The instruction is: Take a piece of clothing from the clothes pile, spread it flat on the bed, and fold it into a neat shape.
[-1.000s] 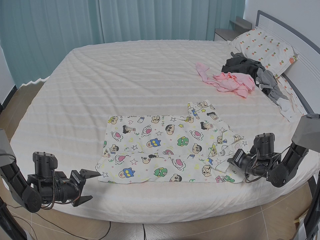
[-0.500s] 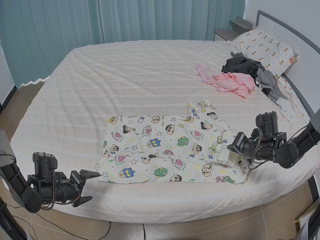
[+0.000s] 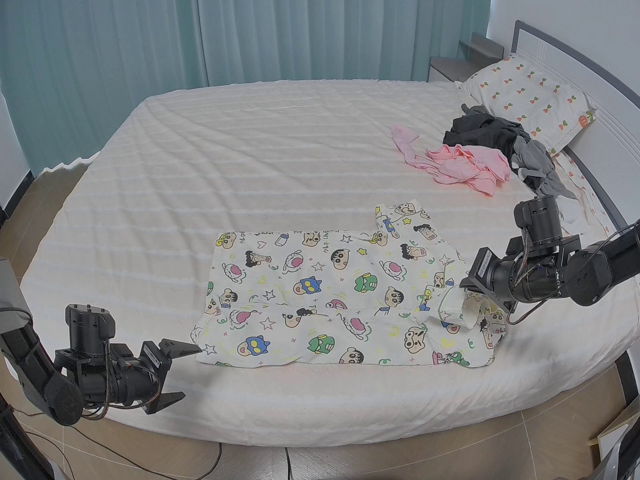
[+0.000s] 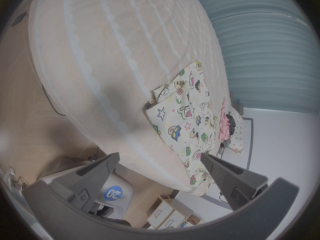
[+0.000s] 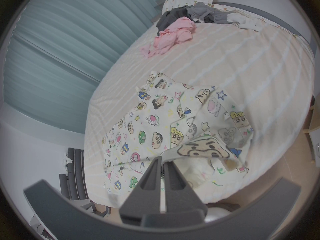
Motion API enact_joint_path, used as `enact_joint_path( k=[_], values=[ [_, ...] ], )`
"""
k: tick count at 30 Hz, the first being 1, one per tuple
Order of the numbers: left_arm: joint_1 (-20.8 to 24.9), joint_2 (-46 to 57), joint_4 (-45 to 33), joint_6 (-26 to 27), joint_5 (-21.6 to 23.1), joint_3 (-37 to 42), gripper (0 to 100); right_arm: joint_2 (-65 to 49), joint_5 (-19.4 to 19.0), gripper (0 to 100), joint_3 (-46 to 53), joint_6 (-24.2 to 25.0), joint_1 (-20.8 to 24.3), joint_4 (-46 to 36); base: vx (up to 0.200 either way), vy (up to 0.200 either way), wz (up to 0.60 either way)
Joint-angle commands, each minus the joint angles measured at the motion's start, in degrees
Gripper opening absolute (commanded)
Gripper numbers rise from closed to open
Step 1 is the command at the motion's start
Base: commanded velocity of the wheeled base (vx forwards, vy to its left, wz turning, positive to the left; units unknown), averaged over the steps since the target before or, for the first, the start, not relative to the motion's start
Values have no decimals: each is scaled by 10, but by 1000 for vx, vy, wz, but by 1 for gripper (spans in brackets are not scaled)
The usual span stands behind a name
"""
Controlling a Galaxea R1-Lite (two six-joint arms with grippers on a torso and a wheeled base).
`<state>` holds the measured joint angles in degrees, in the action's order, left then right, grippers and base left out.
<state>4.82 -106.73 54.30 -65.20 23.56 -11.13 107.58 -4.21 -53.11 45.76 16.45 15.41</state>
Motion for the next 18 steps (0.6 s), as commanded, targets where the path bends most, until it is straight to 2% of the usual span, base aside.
enact_joint_path(
  k=[1, 8, 18],
  values=[
    [-1, -1, 0, 0, 0, 1, 100, -15, -1, 0, -9, -1, 6, -50, 0, 0, 0],
    [0, -1, 0, 0, 0, 1, 100, -52, -1, 0, 55, -1, 30, -65, 0, 0, 0],
    [0, -1, 0, 0, 1, 3, 100, 5, -3, 0, 103, 20, 34, -59, 0, 0, 0]
  ],
)
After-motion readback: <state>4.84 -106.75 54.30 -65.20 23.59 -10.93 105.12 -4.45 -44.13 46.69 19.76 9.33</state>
